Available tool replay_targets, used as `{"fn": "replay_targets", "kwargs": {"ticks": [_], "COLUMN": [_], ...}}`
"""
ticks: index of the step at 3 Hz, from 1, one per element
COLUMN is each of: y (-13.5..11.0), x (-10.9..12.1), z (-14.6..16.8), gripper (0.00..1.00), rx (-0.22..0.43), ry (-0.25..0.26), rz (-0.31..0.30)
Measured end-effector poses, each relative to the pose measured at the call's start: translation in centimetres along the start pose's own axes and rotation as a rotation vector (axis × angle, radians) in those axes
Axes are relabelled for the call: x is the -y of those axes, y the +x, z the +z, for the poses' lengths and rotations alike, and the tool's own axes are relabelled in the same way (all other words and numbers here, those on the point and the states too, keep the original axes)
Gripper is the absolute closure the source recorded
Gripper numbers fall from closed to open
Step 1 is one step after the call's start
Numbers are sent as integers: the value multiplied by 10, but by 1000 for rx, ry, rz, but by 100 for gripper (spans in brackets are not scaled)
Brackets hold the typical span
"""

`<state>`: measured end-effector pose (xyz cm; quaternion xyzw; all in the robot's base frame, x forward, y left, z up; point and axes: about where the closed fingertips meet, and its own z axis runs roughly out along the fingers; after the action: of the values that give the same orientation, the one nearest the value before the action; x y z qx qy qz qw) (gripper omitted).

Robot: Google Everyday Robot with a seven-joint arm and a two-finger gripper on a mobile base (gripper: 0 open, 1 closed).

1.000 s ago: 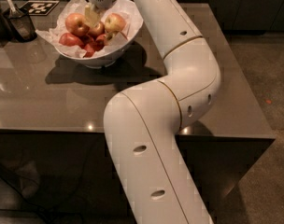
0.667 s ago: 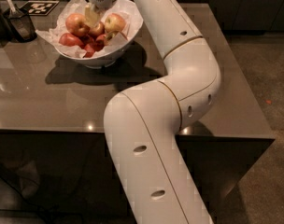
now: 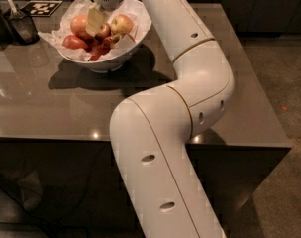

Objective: Pick apple from white bowl

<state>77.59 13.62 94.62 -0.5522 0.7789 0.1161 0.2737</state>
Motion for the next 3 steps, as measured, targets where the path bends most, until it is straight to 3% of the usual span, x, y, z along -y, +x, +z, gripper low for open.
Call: {"fn": "replay_targets", "kwargs": {"ticks": [1,3], "y": [0,4], "x": [0,4], "z": [0,12], "gripper": [0,0], "rx": [0,-19], "ry": [0,8], "rz": [0,19]}}
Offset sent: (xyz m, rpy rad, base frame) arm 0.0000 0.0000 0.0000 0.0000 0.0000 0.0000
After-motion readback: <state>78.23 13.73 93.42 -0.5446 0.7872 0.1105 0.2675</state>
